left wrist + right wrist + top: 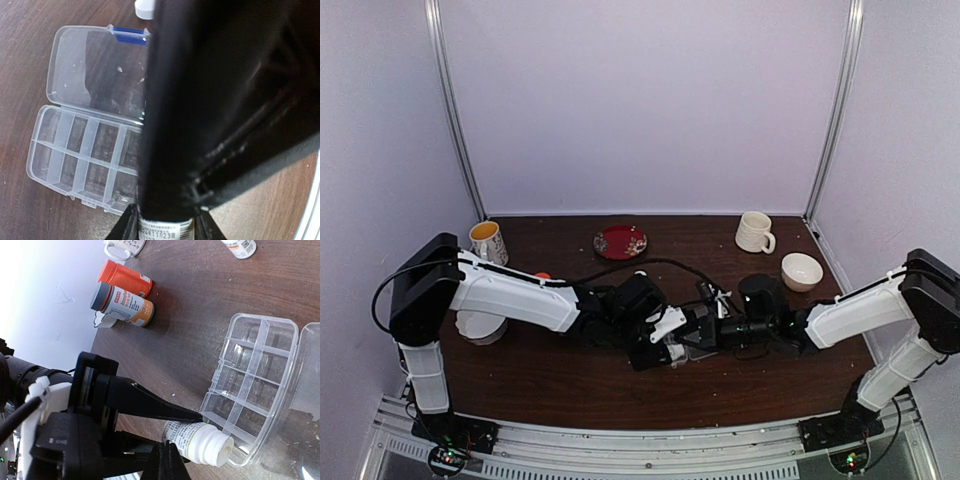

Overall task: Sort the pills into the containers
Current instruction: Pour the pill into the compartment of the pill container.

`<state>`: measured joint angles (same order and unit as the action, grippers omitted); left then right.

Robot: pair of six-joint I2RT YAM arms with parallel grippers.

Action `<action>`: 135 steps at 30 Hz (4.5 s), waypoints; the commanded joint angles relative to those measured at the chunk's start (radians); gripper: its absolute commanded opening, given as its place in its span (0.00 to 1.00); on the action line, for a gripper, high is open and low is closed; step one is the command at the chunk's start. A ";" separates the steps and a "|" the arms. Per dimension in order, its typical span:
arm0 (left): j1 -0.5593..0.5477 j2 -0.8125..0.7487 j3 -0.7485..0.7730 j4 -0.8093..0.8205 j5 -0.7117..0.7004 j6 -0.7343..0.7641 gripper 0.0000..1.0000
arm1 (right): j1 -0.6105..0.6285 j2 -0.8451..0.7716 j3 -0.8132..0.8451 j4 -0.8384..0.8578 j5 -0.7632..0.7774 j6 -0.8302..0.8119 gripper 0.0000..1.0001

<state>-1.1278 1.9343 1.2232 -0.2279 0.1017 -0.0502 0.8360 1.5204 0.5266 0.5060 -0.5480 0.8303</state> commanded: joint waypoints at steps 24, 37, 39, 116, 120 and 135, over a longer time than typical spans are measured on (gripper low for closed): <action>-0.006 0.016 0.021 0.002 0.023 0.018 0.00 | -0.005 0.014 -0.005 0.038 0.002 0.012 0.00; -0.007 0.016 0.034 -0.022 0.023 0.026 0.00 | -0.009 0.007 0.013 -0.007 0.012 -0.003 0.00; -0.007 0.017 0.035 -0.025 0.022 0.027 0.00 | -0.009 -0.025 0.005 0.000 0.014 -0.004 0.00; -0.007 0.048 0.079 -0.069 0.044 0.032 0.00 | -0.003 0.062 -0.006 -0.038 -0.011 -0.010 0.00; -0.007 0.049 0.080 -0.067 0.045 0.031 0.00 | -0.003 0.091 0.003 -0.047 -0.009 -0.009 0.00; -0.007 0.049 0.077 -0.068 0.048 0.033 0.00 | -0.018 0.016 -0.016 -0.021 -0.012 0.000 0.00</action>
<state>-1.1278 1.9598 1.2858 -0.3130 0.1349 -0.0273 0.8211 1.4948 0.4904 0.5201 -0.5716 0.8425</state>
